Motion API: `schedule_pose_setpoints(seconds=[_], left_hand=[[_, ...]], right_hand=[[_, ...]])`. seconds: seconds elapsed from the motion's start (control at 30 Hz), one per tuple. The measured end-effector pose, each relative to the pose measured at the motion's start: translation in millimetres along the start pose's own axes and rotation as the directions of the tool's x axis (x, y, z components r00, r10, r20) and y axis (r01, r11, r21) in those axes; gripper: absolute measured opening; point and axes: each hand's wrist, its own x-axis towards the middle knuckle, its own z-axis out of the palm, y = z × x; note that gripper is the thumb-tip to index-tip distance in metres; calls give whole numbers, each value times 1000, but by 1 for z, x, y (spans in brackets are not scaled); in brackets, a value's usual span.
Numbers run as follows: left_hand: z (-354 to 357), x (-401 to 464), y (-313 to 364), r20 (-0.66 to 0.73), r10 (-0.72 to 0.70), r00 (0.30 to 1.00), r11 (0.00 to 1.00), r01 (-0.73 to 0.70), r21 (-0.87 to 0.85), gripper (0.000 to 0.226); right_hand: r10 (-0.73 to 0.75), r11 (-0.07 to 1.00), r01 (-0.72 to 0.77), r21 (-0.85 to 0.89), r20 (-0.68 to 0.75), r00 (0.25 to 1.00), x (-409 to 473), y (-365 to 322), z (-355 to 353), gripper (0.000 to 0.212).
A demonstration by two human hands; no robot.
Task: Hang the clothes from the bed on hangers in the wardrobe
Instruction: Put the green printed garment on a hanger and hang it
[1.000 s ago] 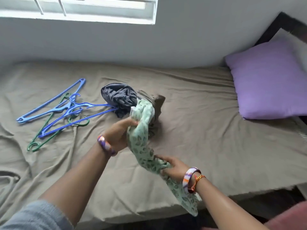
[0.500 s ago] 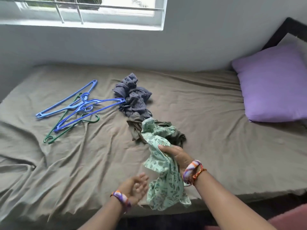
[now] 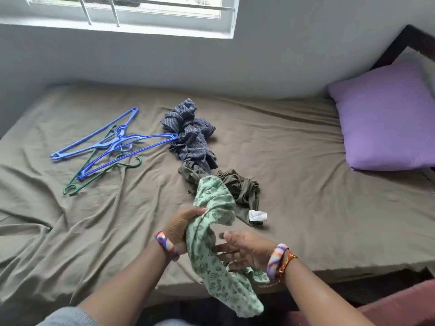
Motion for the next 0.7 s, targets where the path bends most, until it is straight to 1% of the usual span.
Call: schedule_pose_setpoints(seconds=[0.07,0.1,0.17,0.2,0.23,0.27,0.3,0.33,0.37,0.4,0.43,0.47,0.53,0.57,0.6,0.63,0.7], left_hand=[[-3,-15,-6,116,-66,991,997,61,46,53],[-4,-22,-10,160,-93,983,994,81,77,60],[-9,-32,-19,170,-96,981,984,68,165,61],[-9,-35,-24,154,-92,984,971,55,231,58],[-12,-37,-28,103,-69,992,950,34,309,60],[-14,-39,-30,21,-15,1000,915,6,402,69],[-16,-39,-31,-85,76,994,872,-25,489,83],[-17,-39,-31,-168,194,967,835,-74,545,99],[-19,-40,-30,-206,332,921,806,-164,569,110],[-21,-40,-28,-207,453,867,770,-263,581,112],[-18,-41,-23,-183,537,823,733,-348,584,105],[-14,-43,-17,-155,587,794,703,-406,584,94],[-4,-48,-8,-130,639,758,656,-449,607,73],[-2,-48,-4,-148,653,742,641,-438,631,70],[0,-49,0,-175,651,739,643,-413,645,68],[1,-51,3,-204,629,751,666,-384,639,62],[1,-55,9,-234,540,808,722,-302,622,36]], right_hand=[[-23,963,39,265,-63,998,7,5,-1,75],[-41,923,80,375,-113,993,11,4,1,75],[-69,826,206,524,-269,961,22,1,5,61],[-88,773,290,564,-358,930,27,-1,8,53],[-103,746,354,564,-427,898,32,-5,12,49],[-122,749,400,528,-483,867,35,-10,17,44],[-157,776,432,459,-524,837,38,-15,22,37],[-216,819,452,352,-541,813,39,-20,28,28],[-299,854,470,222,-531,793,40,-24,35,25],[-383,872,482,85,-494,780,43,-28,41,28],[-454,868,496,-20,-434,778,45,-32,48,31],[-498,858,507,-83,-380,780,47,-34,54,32],[-541,839,528,-133,-311,781,49,-39,63,26],[-548,836,530,-145,-289,785,51,-42,65,23],[-545,838,522,-158,-259,797,50,-44,67,22],[-534,845,505,-174,-228,814,49,-48,69,23],[-484,871,458,-178,-150,862,44,-53,72,27]])
